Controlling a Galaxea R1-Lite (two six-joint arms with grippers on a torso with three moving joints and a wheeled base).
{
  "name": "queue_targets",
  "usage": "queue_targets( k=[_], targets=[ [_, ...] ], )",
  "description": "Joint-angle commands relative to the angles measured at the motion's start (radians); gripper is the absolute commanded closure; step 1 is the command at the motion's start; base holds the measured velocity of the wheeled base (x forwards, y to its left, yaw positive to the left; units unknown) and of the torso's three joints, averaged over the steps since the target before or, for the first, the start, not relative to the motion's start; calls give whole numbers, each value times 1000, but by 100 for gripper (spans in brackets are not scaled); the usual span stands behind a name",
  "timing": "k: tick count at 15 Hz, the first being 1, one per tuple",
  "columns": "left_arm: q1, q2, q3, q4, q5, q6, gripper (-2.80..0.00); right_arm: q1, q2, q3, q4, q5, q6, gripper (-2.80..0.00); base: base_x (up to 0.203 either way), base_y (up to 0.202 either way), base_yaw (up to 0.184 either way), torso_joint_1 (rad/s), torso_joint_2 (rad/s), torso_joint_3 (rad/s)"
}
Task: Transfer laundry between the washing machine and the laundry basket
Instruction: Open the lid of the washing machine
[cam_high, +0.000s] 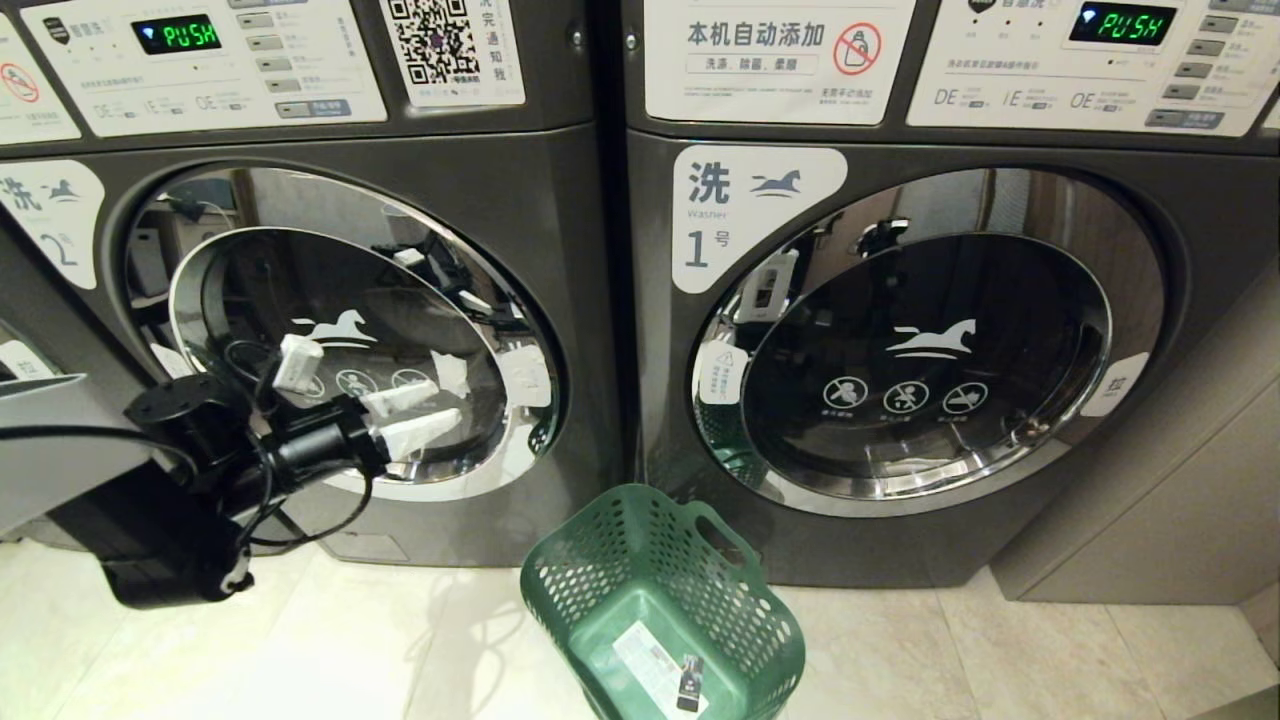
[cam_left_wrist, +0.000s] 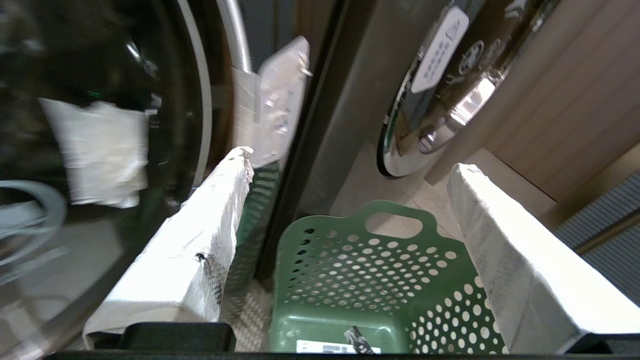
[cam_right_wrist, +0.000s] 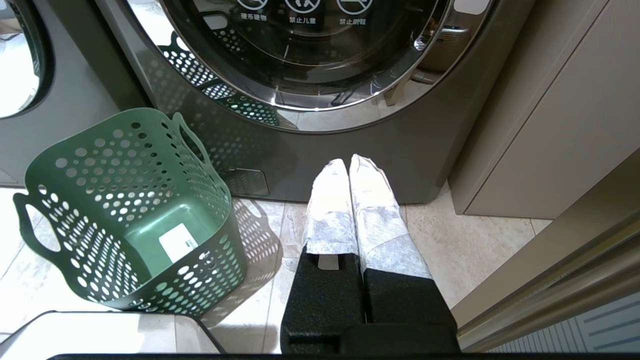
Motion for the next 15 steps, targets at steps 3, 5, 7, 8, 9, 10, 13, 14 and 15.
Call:
queue_targets(
  k=[3, 5, 7, 8, 9, 10, 13, 14, 15],
  targets=[
    [-38, 112, -59, -9, 17, 3, -280, 0, 1, 0, 0, 0, 0, 0, 0, 0, 0, 0, 0, 0],
    [-55, 138, -129, -9, 56, 6, -280, 0, 1, 0, 0, 0, 0, 0, 0, 0, 0, 0, 0, 0],
    [-84, 162, -181, -9, 130, 6, -280, 0, 1, 0, 0, 0, 0, 0, 0, 0, 0, 0, 0, 0],
    [-91, 169, -195, -9, 137, 6, -280, 0, 1, 0, 0, 0, 0, 0, 0, 0, 0, 0, 0, 0],
    [-97, 175, -200, -9, 137, 8, -280, 0, 1, 0, 0, 0, 0, 0, 0, 0, 0, 0, 0, 0],
    [-104, 181, -203, -9, 139, 8, -280, 0, 1, 0, 0, 0, 0, 0, 0, 0, 0, 0, 0, 0],
    [-119, 206, -253, -9, 159, 10, -280, 0, 1, 0, 0, 0, 0, 0, 0, 0, 0, 0, 0, 0],
    [-126, 211, -283, 0, 184, 16, -280, 0, 1, 0, 0, 0, 0, 0, 0, 0, 0, 0, 0, 0],
    [-133, 218, -316, 27, 210, 31, -280, 0, 1, 0, 0, 0, 0, 0, 0, 0, 0, 0, 0, 0]
  ],
)
